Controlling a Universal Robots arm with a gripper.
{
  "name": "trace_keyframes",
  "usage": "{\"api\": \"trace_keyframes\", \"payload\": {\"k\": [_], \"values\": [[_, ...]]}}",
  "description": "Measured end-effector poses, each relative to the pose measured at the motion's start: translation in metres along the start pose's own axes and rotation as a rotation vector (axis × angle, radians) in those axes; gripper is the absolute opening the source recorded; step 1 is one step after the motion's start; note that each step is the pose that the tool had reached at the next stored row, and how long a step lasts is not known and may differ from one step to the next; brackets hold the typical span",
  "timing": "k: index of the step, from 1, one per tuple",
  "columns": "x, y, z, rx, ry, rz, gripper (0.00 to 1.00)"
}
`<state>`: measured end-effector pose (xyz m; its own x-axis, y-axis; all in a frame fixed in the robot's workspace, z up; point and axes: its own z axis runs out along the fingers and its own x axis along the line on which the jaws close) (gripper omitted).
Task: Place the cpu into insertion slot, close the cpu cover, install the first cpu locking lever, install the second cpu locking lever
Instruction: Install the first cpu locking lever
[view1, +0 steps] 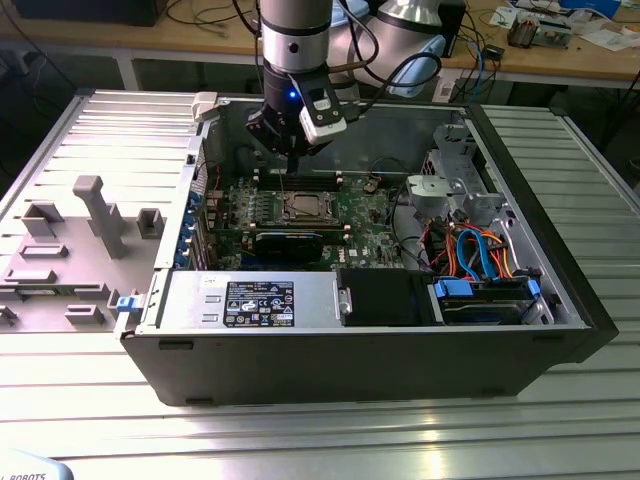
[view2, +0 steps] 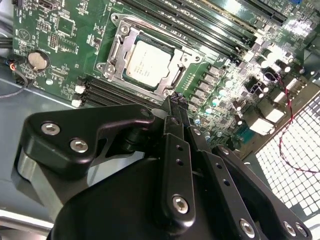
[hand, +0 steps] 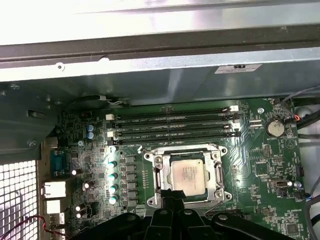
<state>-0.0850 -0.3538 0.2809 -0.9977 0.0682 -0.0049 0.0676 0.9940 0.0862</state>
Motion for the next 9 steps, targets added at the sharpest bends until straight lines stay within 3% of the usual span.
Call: {"api": "trace_keyframes", "payload": {"k": [9], "values": [[0.0003,-0.0001,0.0,0.0,-0.0001,-0.006,0.11]]}}
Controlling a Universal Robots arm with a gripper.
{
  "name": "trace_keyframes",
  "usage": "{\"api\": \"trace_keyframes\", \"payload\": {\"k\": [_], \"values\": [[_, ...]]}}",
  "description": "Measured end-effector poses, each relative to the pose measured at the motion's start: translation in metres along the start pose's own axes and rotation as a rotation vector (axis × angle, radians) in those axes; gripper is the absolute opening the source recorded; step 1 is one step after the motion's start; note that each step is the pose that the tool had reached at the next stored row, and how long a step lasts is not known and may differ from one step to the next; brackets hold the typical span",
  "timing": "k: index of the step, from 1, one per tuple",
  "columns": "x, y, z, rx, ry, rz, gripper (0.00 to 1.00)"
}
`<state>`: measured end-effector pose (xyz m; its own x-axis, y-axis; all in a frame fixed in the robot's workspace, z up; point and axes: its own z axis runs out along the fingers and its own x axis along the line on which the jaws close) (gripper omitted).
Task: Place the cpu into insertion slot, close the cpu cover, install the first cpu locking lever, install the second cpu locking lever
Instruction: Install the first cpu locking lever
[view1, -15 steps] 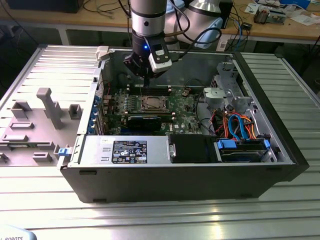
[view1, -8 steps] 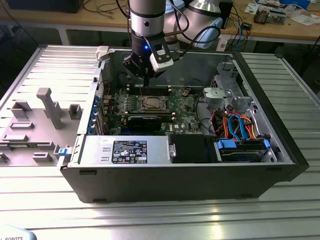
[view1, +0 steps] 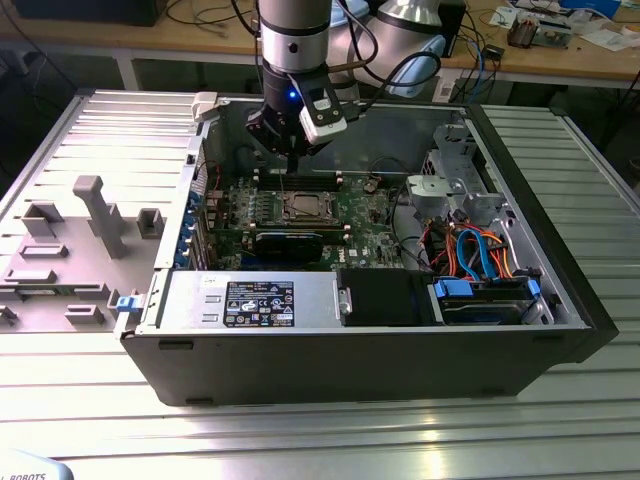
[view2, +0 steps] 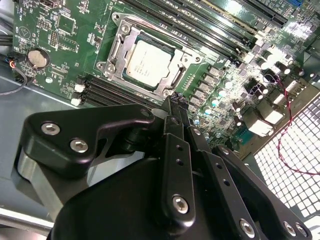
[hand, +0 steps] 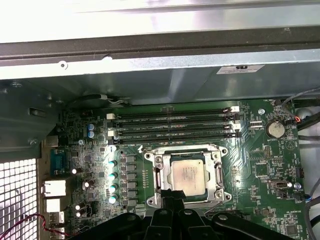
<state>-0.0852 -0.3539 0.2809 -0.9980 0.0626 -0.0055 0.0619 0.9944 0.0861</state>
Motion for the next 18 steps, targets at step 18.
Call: {"api": "trace_keyframes", "payload": {"k": [18], "values": [[0.0177,-0.0013,0.002,-0.002,0.0031,-0.034,0.11]]}}
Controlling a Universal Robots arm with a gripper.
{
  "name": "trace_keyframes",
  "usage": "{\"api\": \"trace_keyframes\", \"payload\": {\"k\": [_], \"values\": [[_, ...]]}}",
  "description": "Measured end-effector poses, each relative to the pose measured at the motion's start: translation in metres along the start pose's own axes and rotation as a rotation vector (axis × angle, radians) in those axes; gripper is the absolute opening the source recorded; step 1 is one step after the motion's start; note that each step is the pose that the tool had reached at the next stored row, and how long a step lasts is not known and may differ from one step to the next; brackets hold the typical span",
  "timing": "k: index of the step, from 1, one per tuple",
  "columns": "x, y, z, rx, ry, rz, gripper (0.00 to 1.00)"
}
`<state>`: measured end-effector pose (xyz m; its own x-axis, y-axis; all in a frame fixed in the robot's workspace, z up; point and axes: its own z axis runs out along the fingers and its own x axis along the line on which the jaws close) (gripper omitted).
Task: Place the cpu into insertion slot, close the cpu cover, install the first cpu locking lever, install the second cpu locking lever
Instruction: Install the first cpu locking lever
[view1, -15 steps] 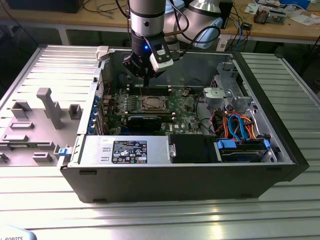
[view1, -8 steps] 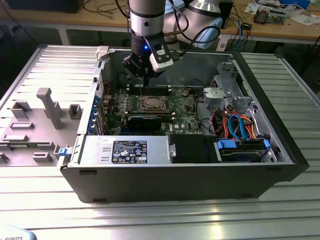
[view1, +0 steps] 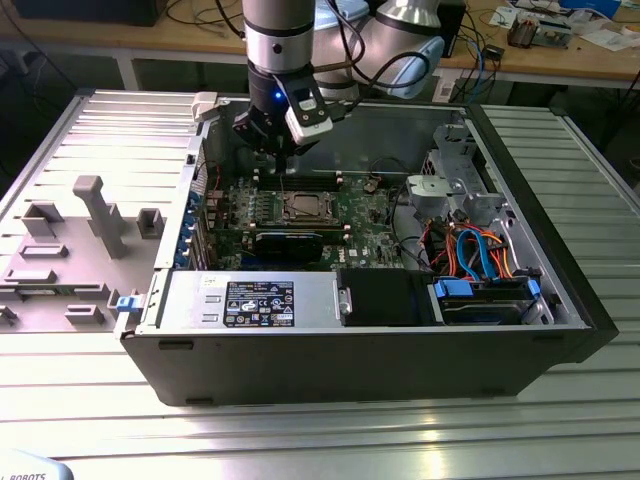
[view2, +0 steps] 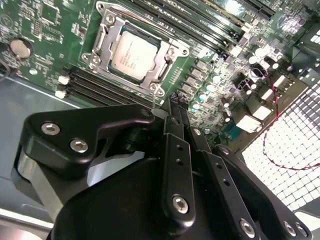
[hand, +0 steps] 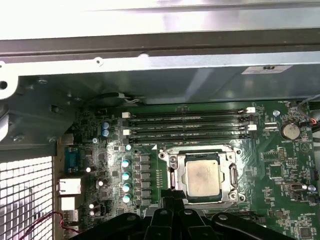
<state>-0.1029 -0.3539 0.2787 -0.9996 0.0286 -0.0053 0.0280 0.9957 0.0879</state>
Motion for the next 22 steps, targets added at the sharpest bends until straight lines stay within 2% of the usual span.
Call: {"api": "trace_keyframes", "payload": {"k": [3,9,11,22], "values": [[0.0014,-0.0003,0.0019,-0.0001,0.0033,-0.037,0.11],[0.009,-0.0005,0.003,-0.0004,0.0038,-0.044,0.11],[0.0141,-0.0007,0.0038,-0.0004,0.0041,-0.047,0.11],[0.0147,0.0026,0.008,-0.0017,0.0042,-0.047,0.11]]}}
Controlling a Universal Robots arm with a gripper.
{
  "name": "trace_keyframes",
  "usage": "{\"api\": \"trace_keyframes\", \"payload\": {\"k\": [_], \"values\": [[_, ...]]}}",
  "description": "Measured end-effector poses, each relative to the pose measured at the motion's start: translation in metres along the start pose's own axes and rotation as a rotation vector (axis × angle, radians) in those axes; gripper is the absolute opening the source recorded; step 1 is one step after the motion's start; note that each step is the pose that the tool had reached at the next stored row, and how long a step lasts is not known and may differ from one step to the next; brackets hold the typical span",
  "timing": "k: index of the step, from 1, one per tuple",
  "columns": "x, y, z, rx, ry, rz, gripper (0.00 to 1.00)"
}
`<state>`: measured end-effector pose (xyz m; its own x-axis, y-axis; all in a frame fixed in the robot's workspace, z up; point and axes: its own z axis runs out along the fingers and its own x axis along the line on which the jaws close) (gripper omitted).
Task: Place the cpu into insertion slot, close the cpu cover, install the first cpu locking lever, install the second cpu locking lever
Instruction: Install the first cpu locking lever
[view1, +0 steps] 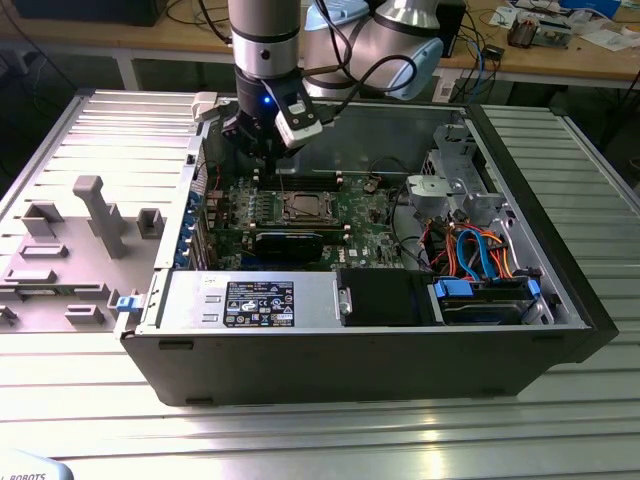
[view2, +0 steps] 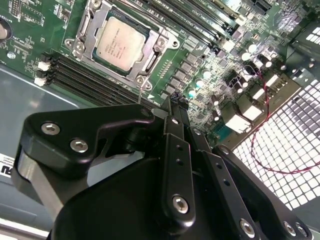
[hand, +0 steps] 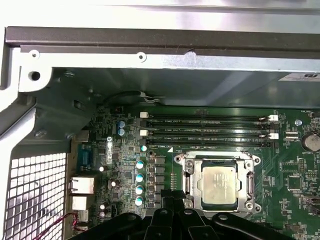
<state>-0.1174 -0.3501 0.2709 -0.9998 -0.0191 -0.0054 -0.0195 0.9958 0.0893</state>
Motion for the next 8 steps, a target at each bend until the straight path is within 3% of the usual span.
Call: {"api": "trace_keyframes", "payload": {"k": [8], "values": [[0.0004,0.0046,0.0047,0.0001,0.0002,-0.002,0.11]]}}
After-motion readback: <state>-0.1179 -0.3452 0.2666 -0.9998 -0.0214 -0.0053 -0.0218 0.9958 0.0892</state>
